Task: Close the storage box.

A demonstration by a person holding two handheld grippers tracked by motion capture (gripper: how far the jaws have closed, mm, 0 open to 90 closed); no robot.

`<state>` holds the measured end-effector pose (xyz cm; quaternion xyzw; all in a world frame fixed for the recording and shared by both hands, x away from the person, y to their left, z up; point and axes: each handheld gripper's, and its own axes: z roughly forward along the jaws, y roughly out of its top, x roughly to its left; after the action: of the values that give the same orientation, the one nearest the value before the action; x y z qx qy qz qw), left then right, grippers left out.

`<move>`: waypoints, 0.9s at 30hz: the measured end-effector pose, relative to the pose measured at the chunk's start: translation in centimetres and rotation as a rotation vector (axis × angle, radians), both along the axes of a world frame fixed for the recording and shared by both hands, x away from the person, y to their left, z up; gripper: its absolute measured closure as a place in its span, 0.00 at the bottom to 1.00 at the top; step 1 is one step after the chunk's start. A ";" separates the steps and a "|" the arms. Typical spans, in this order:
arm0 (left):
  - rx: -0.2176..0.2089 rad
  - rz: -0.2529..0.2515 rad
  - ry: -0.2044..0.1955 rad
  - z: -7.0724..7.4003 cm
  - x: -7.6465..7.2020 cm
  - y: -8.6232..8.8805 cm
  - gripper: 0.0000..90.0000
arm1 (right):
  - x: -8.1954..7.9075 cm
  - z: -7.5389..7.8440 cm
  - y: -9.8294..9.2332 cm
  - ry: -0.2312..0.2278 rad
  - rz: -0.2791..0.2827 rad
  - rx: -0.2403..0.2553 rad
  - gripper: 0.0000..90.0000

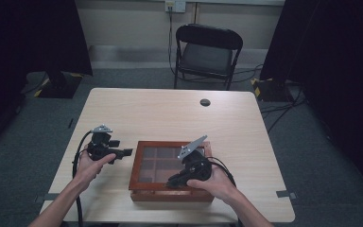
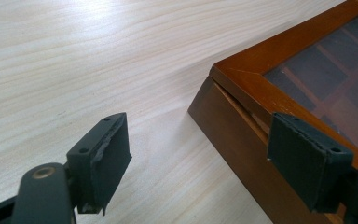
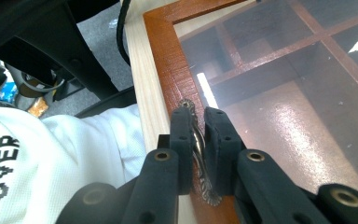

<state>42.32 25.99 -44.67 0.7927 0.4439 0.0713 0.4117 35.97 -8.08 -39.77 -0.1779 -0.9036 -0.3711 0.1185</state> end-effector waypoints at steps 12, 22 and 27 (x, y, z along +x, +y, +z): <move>0.008 -0.013 0.000 0.0 -0.1 -0.1 0.23 | -0.3 -2.0 0.5 0.015 0.006 -0.045 0.92; 0.006 -0.025 0.006 -0.1 0.0 -0.3 0.23 | -0.3 -2.6 0.7 0.013 0.009 -0.068 0.89; 0.012 -0.022 0.006 0.1 -0.1 -0.4 0.24 | 0.6 -1.3 -0.7 0.034 -0.088 0.016 0.72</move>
<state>42.24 25.59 -44.59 0.8002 0.4359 0.0670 0.4065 36.57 -8.79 -41.05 -0.2229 -0.8899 -0.3799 0.1187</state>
